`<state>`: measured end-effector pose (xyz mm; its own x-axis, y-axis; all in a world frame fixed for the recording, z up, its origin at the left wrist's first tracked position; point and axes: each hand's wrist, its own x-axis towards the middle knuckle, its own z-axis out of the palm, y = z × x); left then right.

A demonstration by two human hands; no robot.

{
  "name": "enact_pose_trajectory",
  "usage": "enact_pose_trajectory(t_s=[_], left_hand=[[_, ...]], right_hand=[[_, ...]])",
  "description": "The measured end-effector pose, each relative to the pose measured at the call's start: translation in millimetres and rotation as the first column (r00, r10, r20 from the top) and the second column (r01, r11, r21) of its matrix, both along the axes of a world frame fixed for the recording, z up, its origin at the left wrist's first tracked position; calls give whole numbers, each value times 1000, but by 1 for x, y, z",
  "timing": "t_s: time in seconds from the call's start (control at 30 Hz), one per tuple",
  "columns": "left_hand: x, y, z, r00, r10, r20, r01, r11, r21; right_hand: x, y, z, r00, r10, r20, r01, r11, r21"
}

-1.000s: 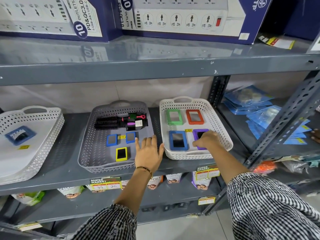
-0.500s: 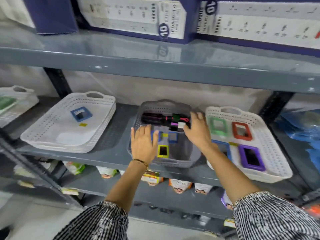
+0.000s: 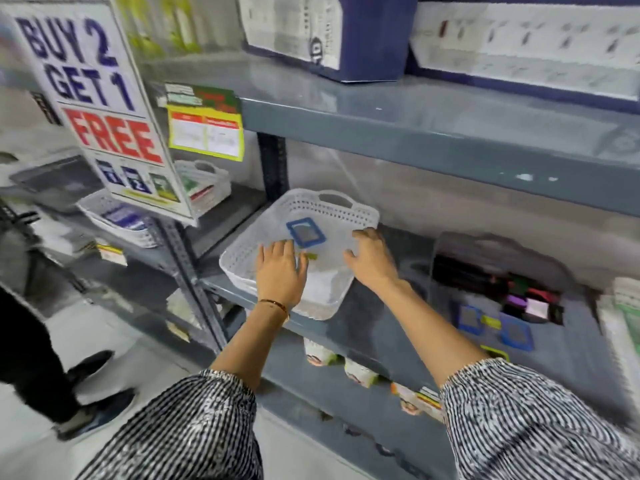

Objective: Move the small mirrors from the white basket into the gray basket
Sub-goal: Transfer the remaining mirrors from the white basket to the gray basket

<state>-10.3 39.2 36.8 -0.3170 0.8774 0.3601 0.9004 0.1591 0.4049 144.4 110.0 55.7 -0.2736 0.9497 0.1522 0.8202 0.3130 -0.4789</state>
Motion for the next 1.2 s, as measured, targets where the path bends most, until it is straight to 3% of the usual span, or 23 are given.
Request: enact_pose_trajectory(t_s=[0.33, 0.57, 1.03, 1.2], left_hand=[[-24, 6, -21, 996, -31, 85, 34, 999, -40], [-25, 6, -21, 994, -11, 110, 21, 996, -90], [-26, 5, -24, 996, -9, 87, 16, 996, -89], [-27, 8, -24, 998, -29, 54, 35, 992, -122]], right_hand=[[-68, 50, -28, 998, -12, 54, 17, 996, -93], [-106, 86, -52, 984, -17, 177, 56, 974, -221], [-125, 107, -64, 961, -37, 275, 91, 978, -189], [-107, 97, -51, 970, -104, 219, 152, 965, -215]])
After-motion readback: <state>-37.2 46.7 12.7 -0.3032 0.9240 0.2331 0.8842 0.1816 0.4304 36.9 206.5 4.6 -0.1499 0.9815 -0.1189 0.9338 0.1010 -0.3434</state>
